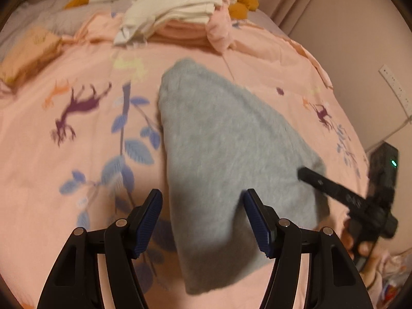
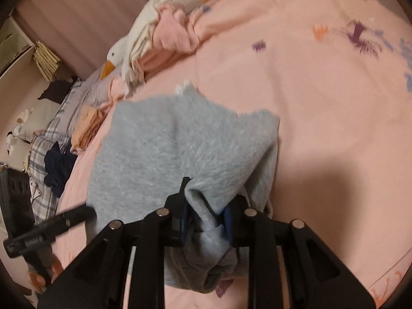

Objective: Fold small clothes
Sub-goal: 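Grasp the other side of the sweatshirt with the right tool, fold inward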

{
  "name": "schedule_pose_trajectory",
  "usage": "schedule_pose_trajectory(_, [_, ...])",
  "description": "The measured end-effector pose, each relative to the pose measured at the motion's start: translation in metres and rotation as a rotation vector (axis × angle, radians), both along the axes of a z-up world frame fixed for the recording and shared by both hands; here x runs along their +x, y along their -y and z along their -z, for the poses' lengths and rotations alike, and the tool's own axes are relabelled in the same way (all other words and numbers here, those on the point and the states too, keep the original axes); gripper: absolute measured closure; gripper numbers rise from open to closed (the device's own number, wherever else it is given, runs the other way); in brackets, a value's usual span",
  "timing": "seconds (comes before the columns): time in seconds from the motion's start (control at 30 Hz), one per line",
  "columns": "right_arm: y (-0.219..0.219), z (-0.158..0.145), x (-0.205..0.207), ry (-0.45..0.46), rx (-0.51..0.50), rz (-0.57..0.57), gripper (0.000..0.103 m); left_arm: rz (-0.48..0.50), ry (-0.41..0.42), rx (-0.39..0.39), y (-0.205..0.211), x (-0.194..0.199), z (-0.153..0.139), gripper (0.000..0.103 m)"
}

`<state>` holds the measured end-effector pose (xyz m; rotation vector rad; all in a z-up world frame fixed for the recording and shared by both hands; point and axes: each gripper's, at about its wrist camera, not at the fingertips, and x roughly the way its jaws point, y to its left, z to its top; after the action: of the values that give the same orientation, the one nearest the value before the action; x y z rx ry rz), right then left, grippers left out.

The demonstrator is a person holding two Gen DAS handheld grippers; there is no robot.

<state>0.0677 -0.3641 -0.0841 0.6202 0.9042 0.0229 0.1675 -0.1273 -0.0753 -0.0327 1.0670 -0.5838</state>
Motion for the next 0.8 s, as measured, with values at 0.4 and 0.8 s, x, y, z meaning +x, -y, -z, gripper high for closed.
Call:
schedule_pose_trajectory(0.4, [-0.009, -0.045, 0.015, 0.180, -0.134, -0.085, 0.071, 0.016, 0.116, 0.059, 0.043, 0.041, 0.000, 0.058])
schedule_pose_trajectory(0.8, [-0.021, 0.000, 0.062, -0.024, -0.118, -0.122, 0.084, 0.050, 0.100, 0.142, 0.049, 0.043, 0.021, 0.058])
